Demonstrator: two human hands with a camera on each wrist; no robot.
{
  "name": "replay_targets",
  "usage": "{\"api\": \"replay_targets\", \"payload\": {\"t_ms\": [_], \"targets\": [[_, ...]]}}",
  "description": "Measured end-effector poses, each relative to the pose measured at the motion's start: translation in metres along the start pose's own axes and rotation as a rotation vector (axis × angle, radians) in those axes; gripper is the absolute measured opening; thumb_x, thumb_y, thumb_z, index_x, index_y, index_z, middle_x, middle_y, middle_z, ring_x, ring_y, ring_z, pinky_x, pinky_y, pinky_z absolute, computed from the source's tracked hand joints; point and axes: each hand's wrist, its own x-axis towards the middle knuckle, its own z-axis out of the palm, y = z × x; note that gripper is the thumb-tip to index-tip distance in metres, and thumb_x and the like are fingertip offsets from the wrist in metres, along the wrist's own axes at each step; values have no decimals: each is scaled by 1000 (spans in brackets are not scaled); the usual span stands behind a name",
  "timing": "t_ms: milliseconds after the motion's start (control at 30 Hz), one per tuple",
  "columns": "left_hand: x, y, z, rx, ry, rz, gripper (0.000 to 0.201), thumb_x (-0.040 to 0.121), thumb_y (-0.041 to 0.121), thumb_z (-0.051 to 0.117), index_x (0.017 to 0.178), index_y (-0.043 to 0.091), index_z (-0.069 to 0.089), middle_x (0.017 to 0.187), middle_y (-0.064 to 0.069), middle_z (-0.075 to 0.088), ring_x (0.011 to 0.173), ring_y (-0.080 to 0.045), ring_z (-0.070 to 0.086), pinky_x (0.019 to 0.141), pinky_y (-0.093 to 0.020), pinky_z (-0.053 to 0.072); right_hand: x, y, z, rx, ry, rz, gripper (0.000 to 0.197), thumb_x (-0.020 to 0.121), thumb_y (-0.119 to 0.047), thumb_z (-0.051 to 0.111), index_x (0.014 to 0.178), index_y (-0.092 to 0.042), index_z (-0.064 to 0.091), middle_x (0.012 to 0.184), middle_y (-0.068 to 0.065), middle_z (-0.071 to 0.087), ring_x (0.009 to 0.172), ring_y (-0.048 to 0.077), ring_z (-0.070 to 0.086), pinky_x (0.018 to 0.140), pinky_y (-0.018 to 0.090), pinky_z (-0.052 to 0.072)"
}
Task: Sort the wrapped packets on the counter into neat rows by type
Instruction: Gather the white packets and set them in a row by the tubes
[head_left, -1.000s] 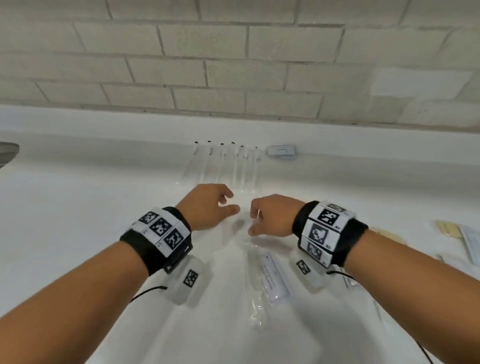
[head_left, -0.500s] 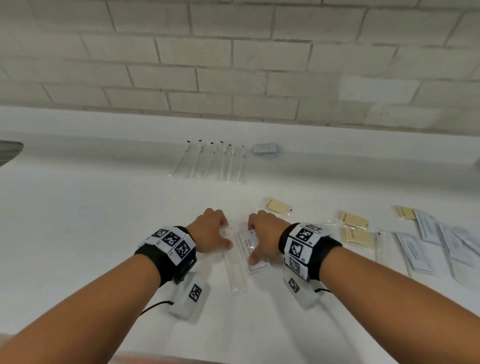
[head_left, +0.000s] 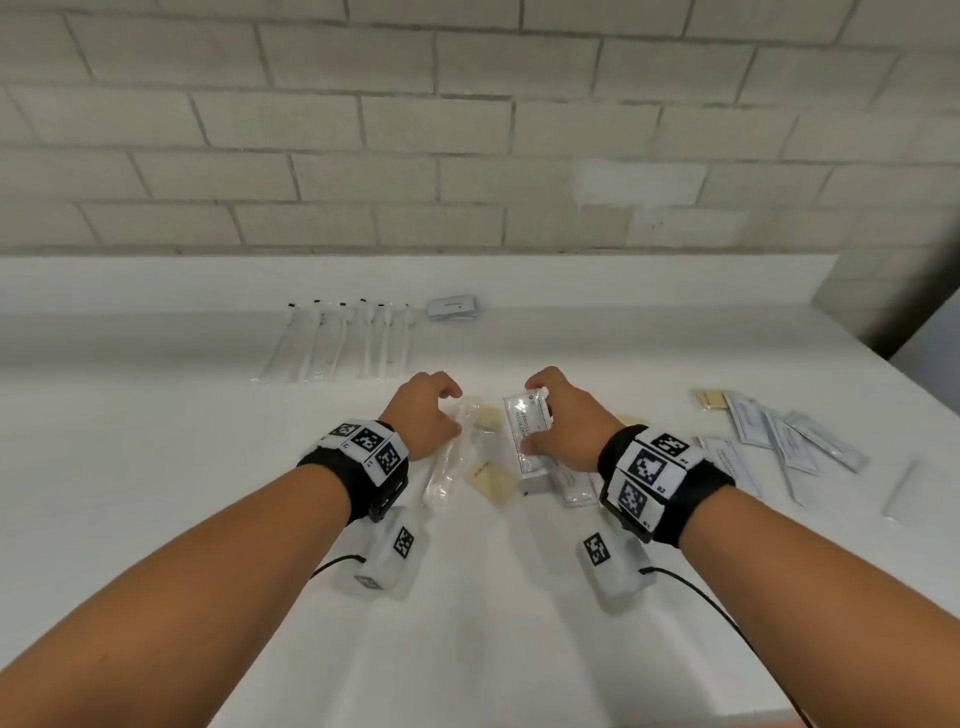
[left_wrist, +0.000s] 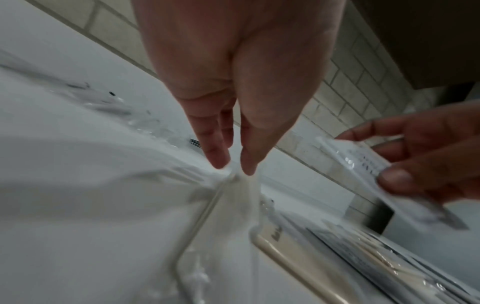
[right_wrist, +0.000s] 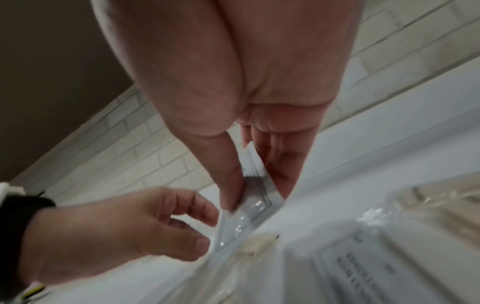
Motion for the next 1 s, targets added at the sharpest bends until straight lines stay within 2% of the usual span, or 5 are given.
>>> {"api": "replay_targets", "payload": {"t_ms": [167,367,600,733,1000], "targets": [[15,31,28,106,-48,128,34,84,36,69,115,22,65,122,0,53,110,-19,57,91,-25,43,-1,24,-34,77,143,41,58,84,-9,68,131,-14,35,83,-3,45,67,11,49,57,22,42],[21,76,69,532,-317,241,73,68,77,57,119,25,59,117,0,53,113,-23,43,92,-42,46,4,36,-56,90,160,2,49,85,-8,64,127,-10,38,79,-3,48,70,14,51,54,19,40],[36,81,79,517,-301,89,74,63,63,74,115,18,47,110,-1,50,105,-21,45,89,-37,46,-2,68,-92,53,102,4,50,85,-11,66,127,-15,40,88,1,51,75,17,54,67,27,47],[47,92,74,115,-249,56,52,71,28,82,101,21,40,100,-6,66,86,-24,62,73,-33,51,-4,85,-107,82,92,-2,50,84,-10,68,127,-16,43,96,7,53,81,21,54,72,33,51],[55,167,76,-603,-178,86,31,83,-4,63,112,7,66,107,-17,71,88,-23,66,79,-33,54,-5,107,-133,260,109,-10,36,88,-8,63,121,-12,48,104,20,61,92,33,67,70,37,60]]}}
